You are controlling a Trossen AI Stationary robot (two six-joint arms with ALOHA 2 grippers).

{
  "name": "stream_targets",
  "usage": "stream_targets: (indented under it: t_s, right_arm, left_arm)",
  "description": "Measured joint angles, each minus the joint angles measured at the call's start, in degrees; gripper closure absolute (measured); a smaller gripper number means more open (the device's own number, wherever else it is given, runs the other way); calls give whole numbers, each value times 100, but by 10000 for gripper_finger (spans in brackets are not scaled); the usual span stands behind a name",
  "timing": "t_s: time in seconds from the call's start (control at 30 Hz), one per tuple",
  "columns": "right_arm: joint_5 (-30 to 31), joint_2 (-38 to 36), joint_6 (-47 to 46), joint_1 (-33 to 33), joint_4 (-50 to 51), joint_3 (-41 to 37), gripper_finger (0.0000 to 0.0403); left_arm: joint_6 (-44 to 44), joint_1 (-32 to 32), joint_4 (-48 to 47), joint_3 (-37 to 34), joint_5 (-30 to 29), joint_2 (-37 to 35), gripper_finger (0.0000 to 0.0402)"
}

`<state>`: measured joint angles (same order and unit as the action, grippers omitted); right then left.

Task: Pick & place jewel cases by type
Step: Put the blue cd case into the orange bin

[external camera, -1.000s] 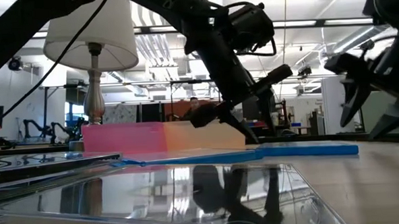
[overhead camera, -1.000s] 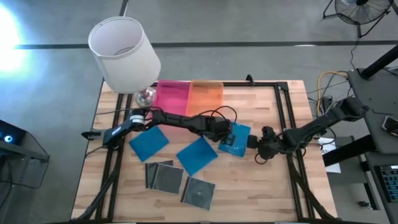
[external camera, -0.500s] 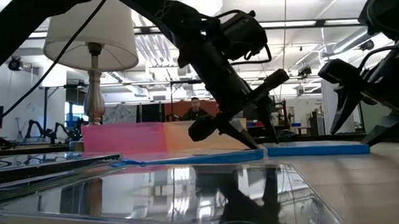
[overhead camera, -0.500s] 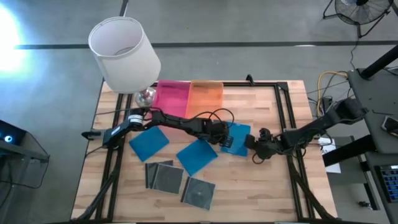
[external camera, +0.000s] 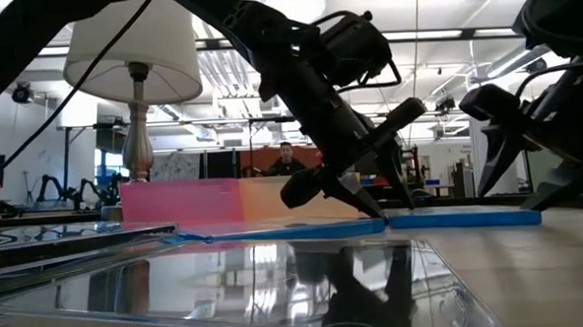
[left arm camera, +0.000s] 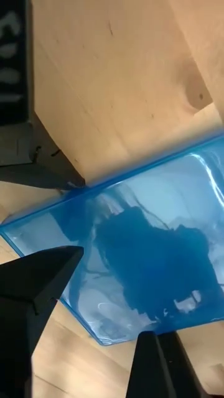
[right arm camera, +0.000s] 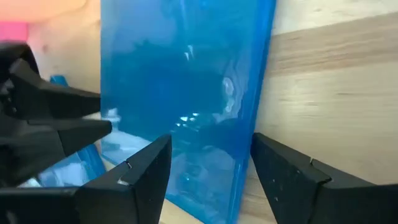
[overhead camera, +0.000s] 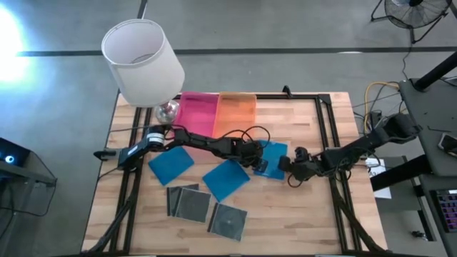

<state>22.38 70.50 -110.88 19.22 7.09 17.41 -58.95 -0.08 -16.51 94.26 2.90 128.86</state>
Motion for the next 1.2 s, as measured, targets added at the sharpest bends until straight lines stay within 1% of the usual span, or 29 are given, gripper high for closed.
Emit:
stream_targets:
  t_s: [0.1,0.2,0.27,0.37,0.57,0.67,0.77,0.9,0.97,1.03,1.13,1.2]
  right_arm:
    - [-47,-185,495,-4,83,109,181]
    - [-283,-373,633,12,287,272,181]
    - [-298,-492,716,22,393,380,181]
    - [-178,-609,926,86,524,464,181]
    - [33,-700,791,164,988,733,181]
    - [57,-709,1077,170,1050,901,181]
    - [101,-727,1623,173,1150,1103,181]
    - [303,-746,2085,173,1483,1487,181]
    - [448,-752,2401,172,1625,1700,181]
    - [739,-766,2705,155,1515,1936,182]
    - [1024,-768,3096,137,1646,2191,182]
    - [1096,-765,3301,116,1552,2382,182]
  left_arm:
    - [67,-23,-37,-2,7,0,259]
    - [155,-40,-46,-2,24,0,259]
    - [195,-53,-49,-2,28,0,259]
    - [198,-65,-51,-2,27,0,259]
    - [185,-74,-39,0,59,0,259]
    - [186,-88,-41,0,61,0,259]
    - [188,-106,-44,0,61,0,259]
    - [125,-140,-44,0,132,-4,259]
    - [118,-160,-21,0,300,-29,259]
    - [216,-209,220,29,496,-38,259]
    - [408,-288,255,29,495,-13,260]
    - [468,-306,305,20,530,-23,260]
